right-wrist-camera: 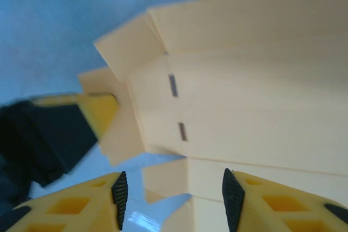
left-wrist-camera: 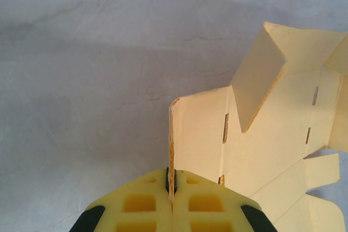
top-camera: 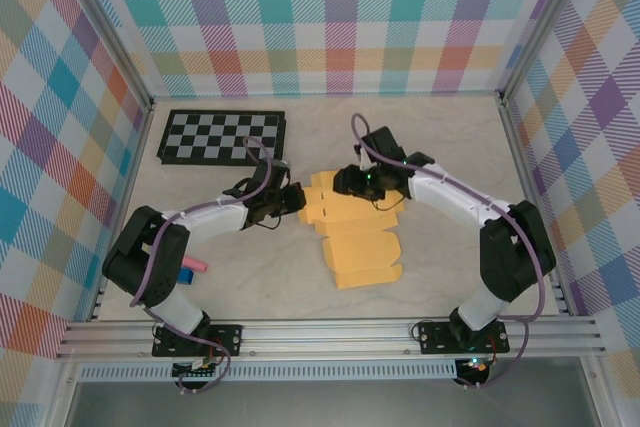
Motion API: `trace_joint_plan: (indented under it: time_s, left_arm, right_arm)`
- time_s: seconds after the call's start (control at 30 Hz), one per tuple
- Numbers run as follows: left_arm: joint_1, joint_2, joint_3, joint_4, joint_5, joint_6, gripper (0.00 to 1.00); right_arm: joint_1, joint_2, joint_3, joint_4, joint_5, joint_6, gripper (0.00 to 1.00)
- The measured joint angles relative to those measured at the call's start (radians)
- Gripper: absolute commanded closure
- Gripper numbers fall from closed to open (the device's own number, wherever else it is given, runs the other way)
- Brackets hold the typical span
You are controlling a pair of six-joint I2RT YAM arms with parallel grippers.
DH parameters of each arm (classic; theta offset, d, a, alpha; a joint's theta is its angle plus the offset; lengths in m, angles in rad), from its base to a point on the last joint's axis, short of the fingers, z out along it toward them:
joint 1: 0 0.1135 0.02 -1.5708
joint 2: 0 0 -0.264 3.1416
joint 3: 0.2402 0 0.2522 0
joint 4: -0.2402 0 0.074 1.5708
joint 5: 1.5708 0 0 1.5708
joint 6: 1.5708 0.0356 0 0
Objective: Fold the paper box
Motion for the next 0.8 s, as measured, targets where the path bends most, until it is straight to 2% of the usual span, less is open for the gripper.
trace_joint_plan:
  time_s: [0.07, 0.13, 0.2, 0.3, 0.37, 0.53, 0.8]
  left_arm:
    - [-0.001, -0.019, -0.026, 0.048, -0.012, 0.023, 1.0]
    - [-0.004, -0.042, -0.052, 0.089, -0.028, 0.047, 1.0]
    - [-0.01, -0.063, -0.074, 0.126, -0.042, 0.074, 1.0]
    - [-0.019, -0.097, -0.121, 0.199, -0.073, 0.112, 1.0]
    - [-0.026, -0.119, -0.16, 0.248, -0.098, 0.136, 1.0]
    - [-0.058, -0.135, -0.195, 0.313, -0.153, 0.209, 1.0]
    - [-0.071, -0.136, -0.214, 0.399, -0.199, 0.252, 1.0]
  right_arm:
    - [-0.004, 0.067, 0.141, -0.048, -0.027, 0.037, 0.47]
    - [-0.003, 0.143, 0.283, -0.103, -0.053, 0.073, 0.53]
    - [-0.003, 0.205, 0.394, -0.159, -0.063, 0.107, 0.54]
    - [-0.003, 0.272, 0.516, -0.265, -0.041, 0.14, 0.46]
    - [-0.003, 0.312, 0.587, -0.341, -0.02, 0.154, 0.46]
    - [0.003, 0.375, 0.675, -0.444, -0.008, 0.177, 0.46]
    - [0.042, 0.41, 0.703, -0.528, 0.024, 0.18, 0.47]
